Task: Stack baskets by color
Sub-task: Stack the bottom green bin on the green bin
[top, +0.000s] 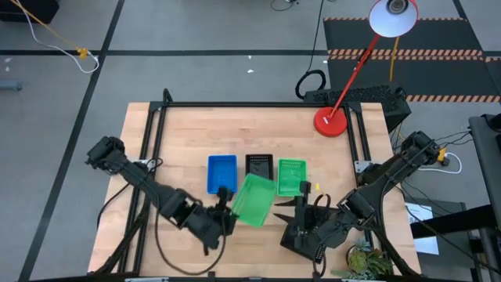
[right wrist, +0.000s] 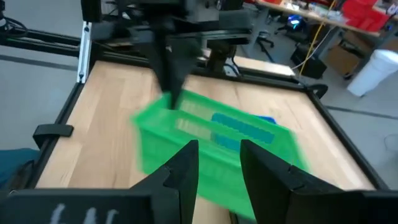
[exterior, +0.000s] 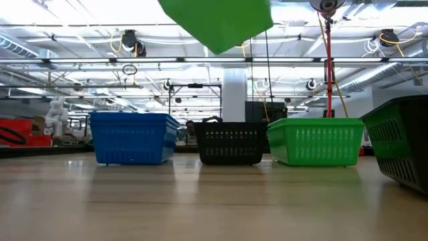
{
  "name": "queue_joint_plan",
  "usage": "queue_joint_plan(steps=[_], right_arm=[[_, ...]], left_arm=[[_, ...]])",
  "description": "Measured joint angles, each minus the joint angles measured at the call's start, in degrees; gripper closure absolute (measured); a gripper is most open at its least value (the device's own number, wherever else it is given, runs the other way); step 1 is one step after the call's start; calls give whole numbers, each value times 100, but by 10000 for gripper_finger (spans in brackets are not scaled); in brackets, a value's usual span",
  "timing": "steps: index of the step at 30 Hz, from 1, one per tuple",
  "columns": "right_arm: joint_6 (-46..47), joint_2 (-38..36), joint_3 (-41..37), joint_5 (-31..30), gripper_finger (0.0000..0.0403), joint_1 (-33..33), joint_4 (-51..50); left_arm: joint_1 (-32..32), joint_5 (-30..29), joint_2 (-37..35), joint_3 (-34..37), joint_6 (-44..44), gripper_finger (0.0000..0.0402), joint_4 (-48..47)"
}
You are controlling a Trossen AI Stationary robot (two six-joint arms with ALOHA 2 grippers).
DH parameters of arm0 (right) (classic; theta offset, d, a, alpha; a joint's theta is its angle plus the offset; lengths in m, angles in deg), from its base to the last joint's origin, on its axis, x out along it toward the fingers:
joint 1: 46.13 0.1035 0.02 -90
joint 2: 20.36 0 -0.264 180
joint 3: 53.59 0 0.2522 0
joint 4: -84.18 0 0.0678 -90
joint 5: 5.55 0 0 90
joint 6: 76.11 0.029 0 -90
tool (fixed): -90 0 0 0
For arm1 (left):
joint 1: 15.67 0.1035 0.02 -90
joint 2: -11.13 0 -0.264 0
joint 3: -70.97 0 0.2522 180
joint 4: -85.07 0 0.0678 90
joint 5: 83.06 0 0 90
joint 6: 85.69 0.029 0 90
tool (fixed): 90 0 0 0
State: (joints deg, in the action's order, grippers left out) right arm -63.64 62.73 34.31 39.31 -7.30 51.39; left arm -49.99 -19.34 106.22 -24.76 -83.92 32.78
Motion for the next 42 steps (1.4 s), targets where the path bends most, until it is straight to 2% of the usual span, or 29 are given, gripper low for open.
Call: queue_joint_plan(steps=[5,11,16,25,31,34,42], right_arm=[[-243,0,44,-35,289,-5,103],[-750,-2,46,-770,289,-45,81],[-948,78,46,-731,289,-258,-3],[-1315,471,46,-116,289,-761,-60],[-1057,572,44,350,289,-956,-159],[-864,608,44,339,289,-1060,-364],[-715,623,-39,471,290,-1146,-609]], left_arm=[[416,-100,0,-243,145,392,-202],[917,-422,2,-280,391,395,-228],[1232,-571,40,-284,365,387,-103],[1173,-586,412,-284,392,389,-39],[1182,-676,435,-284,429,387,-40],[1180,-677,435,-284,502,394,-38],[1173,-675,433,-284,547,378,-23]])
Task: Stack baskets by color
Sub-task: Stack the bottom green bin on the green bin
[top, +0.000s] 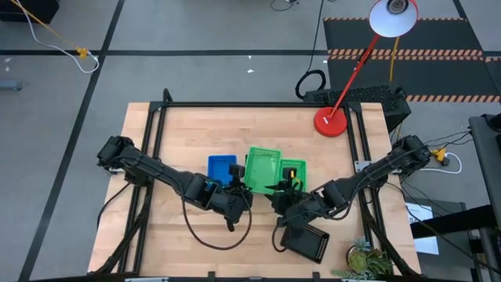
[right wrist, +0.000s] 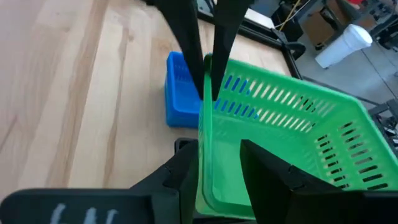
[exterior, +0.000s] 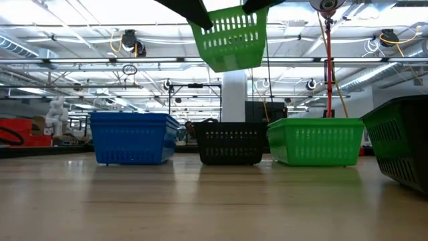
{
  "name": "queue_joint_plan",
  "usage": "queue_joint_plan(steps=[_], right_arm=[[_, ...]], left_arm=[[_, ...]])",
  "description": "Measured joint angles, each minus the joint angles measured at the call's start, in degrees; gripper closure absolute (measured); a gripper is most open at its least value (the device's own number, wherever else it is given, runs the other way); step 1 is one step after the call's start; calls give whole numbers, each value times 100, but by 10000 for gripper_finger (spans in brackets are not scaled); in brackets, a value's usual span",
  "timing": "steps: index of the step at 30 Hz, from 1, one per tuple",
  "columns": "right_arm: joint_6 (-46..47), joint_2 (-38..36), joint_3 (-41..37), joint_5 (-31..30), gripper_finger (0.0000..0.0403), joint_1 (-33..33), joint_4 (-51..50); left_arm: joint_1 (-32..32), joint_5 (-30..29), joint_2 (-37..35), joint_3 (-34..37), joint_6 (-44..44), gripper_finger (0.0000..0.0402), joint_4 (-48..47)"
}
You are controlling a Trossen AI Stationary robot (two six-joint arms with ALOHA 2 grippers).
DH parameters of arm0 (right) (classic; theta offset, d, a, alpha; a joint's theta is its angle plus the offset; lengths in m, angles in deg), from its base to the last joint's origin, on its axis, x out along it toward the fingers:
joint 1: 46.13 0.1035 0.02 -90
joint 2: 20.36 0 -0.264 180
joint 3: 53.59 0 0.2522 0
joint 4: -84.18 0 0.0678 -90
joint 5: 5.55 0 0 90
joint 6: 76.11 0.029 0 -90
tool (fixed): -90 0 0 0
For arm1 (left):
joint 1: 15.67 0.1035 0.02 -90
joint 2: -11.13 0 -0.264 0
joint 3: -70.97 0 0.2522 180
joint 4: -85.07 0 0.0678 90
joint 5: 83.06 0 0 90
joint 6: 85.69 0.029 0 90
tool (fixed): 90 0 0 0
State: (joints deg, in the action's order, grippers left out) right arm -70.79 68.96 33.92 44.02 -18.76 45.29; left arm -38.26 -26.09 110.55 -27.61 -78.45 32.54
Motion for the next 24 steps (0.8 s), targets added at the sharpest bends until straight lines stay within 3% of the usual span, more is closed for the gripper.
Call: queue_joint_plan(steps=[6,12,19,24], right_arm=[[-2,-4,-127,6,328,-87,30],[-43,2,-163,44,390,-107,-44],[-4,2,-164,48,392,-103,-52],[-32,2,-164,26,397,-107,-178]], left_arm=[[12,-2,0,9,127,394,50],[2,-9,-4,7,176,369,300],[-34,13,-4,7,285,368,650],[-152,60,-4,7,465,320,982]])
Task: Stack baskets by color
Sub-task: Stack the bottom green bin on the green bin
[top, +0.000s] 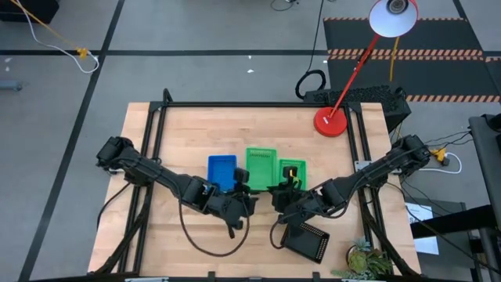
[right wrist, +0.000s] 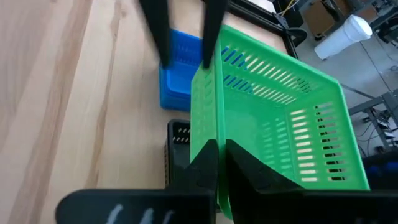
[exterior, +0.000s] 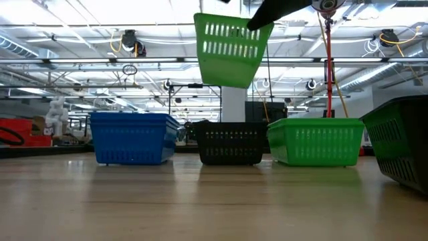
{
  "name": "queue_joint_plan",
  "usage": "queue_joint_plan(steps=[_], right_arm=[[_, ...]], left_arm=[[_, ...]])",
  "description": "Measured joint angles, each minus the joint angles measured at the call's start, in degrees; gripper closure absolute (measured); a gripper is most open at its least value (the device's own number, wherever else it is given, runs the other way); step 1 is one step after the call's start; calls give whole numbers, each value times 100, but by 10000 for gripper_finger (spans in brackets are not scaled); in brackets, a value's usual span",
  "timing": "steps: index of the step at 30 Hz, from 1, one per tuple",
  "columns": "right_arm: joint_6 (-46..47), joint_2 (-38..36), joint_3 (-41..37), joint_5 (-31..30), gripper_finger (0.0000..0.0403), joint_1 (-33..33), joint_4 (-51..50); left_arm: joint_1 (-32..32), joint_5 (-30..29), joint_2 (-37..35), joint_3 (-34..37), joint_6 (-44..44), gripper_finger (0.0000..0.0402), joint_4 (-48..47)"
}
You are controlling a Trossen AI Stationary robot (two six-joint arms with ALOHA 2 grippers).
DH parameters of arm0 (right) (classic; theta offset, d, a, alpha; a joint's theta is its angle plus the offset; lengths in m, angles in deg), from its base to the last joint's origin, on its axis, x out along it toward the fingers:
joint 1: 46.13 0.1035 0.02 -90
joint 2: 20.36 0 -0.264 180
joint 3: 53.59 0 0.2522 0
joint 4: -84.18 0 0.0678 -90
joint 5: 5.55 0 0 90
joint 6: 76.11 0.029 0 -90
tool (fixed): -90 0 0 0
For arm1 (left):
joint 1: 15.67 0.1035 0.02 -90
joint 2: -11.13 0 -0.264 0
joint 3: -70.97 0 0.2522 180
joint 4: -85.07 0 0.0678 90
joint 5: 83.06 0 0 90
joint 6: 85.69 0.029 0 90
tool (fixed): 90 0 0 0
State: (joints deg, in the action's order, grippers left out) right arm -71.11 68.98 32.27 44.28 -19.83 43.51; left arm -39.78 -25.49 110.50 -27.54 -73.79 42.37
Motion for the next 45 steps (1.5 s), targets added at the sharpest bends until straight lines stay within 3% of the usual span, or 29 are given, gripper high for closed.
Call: queue_joint_plan(steps=[5,10,15,19,26,32,45], right_arm=[[101,-2,0,258,397,0,-344],[322,-2,0,284,398,98,-645],[436,-32,2,246,398,408,-723],[721,-134,4,-129,398,745,-1110],[1368,-192,6,-651,398,1293,-1855],[1998,-192,-415,-971,398,1587,-1903],[2154,-192,-1092,-1104,399,1694,-1920]], left_arm=[[-178,-444,-51,-2,4,255,181],[-365,-844,-258,-2,-54,222,150],[-431,-960,-464,-4,-470,218,-69],[-432,-962,-507,-9,-786,218,-437],[-368,-957,-509,-9,-865,218,-575],[-315,-958,-509,-9,-811,218,-545],[-62,-789,-507,-9,-754,218,-540]])
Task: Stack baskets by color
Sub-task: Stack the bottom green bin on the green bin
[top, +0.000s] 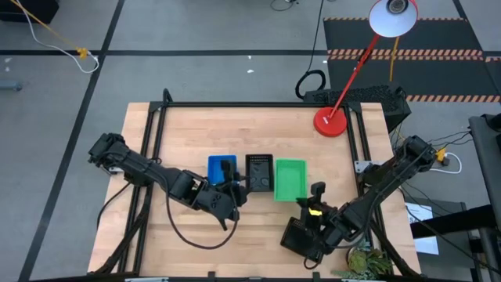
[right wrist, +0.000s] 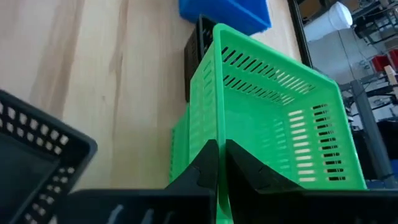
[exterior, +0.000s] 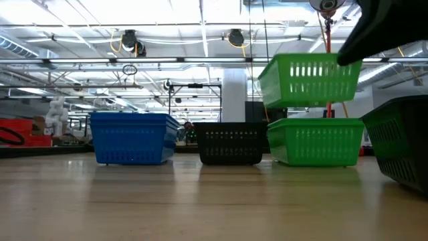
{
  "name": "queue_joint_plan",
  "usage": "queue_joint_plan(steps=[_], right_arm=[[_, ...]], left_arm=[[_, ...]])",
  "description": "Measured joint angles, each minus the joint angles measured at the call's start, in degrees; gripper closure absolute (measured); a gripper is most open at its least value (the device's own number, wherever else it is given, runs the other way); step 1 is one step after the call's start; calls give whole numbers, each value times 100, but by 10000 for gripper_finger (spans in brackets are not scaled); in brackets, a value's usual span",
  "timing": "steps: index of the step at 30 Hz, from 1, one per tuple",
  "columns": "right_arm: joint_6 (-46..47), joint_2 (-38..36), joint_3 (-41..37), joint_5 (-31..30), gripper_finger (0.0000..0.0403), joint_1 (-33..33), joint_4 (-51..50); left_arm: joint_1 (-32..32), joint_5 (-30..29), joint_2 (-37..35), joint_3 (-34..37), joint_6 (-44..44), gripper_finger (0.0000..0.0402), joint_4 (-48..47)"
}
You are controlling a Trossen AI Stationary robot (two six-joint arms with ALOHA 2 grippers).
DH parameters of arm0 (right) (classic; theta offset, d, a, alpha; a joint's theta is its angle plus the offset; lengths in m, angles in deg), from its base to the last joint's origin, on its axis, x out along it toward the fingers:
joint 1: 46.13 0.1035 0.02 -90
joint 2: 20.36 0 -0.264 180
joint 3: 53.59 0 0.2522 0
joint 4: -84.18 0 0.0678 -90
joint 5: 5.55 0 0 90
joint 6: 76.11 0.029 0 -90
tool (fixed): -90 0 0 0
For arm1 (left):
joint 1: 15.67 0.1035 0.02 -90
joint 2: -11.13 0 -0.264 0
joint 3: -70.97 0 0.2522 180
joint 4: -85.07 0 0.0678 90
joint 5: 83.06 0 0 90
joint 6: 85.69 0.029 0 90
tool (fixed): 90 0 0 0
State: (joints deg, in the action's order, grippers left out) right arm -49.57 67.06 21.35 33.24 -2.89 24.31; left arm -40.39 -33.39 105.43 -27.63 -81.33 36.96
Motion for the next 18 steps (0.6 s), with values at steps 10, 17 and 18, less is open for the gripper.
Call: queue_joint_plan(steps=[10,17,18], right_arm=[[129,0,-397,-147,399,-2,-2],[132,0,-685,-147,399,-75,130],[131,0,-710,-145,399,-93,138]], left_arm=[[32,111,2,2,-7,218,7],[35,108,2,4,-15,218,27],[34,108,2,4,-15,218,34]])
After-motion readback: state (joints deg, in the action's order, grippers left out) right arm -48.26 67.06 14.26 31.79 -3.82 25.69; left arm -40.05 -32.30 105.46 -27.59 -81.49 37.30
